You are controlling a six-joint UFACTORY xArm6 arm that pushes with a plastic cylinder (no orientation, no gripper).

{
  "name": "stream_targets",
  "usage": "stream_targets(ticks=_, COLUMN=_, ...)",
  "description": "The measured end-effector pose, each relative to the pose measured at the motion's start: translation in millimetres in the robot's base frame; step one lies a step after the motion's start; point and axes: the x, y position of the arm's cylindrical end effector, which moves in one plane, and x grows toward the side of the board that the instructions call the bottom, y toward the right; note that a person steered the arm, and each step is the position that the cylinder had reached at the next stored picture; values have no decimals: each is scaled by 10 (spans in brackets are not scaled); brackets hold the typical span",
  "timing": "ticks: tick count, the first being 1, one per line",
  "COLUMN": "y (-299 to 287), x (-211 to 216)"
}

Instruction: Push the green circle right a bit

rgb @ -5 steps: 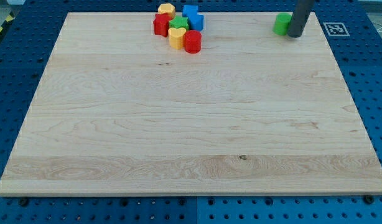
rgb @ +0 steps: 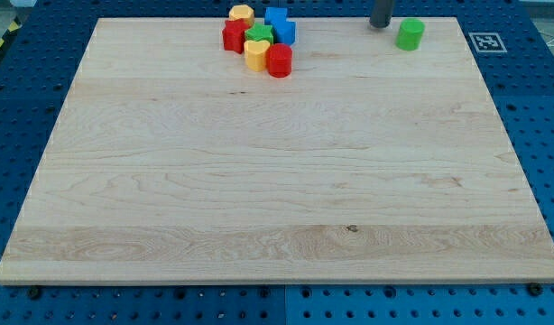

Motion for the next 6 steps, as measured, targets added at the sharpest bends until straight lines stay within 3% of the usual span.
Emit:
stream_targets(ticks=2, y=-437, x=220)
stream_targets(ticks=6, y=356, x=375)
